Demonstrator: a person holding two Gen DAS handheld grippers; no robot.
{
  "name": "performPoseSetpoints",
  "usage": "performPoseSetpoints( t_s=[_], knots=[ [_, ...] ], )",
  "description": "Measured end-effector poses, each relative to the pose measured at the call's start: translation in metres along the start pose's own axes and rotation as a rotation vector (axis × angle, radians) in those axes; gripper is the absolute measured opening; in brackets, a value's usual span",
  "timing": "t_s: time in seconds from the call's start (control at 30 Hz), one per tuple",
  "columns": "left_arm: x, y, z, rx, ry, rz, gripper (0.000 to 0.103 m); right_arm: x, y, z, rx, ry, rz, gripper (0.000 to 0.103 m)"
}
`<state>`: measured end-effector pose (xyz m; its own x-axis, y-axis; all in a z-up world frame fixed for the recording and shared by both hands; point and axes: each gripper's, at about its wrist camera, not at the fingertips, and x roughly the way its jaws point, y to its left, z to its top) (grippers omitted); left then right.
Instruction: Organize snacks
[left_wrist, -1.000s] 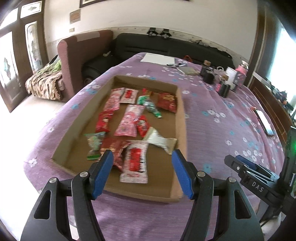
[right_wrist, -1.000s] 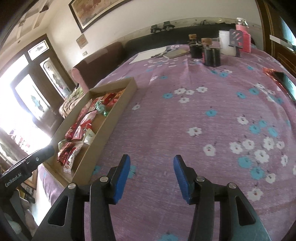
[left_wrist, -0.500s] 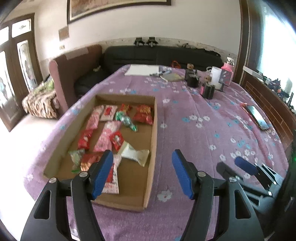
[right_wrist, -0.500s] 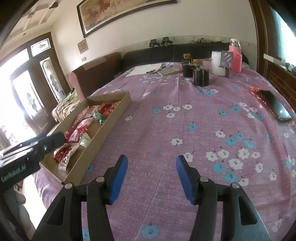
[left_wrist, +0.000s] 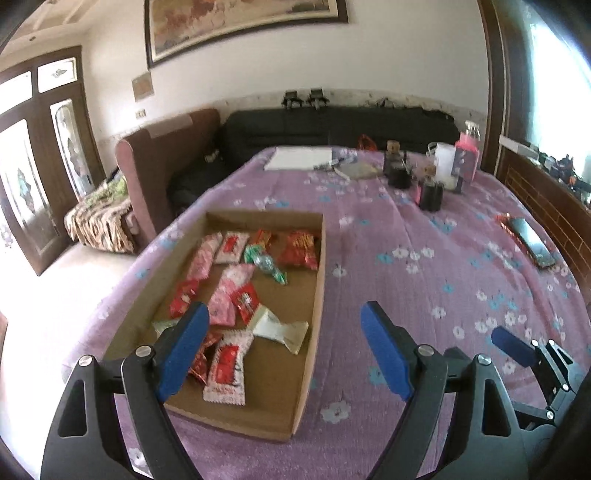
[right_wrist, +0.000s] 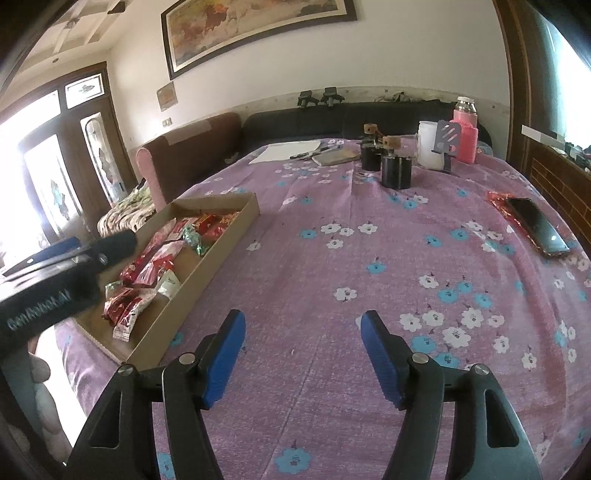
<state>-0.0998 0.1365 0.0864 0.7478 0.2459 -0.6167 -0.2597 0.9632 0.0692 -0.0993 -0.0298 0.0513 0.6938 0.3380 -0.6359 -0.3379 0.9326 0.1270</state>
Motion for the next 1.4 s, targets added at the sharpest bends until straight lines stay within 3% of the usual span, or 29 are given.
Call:
performPoseSetpoints(
  t_s=[0.53,1.4],
  knots=[
    [0.022,0.009,-0.012,-0.038,0.117,-0.059,0.085,0.013,0.015,-0.001,-0.035,0.045,-0.007,0.069],
    [0.029,0.018,-0.02,-0.064,0.161,-0.081,0.085,0.016,0.031,-0.004,-0.063,0.07,-0.006,0.071]
  ],
)
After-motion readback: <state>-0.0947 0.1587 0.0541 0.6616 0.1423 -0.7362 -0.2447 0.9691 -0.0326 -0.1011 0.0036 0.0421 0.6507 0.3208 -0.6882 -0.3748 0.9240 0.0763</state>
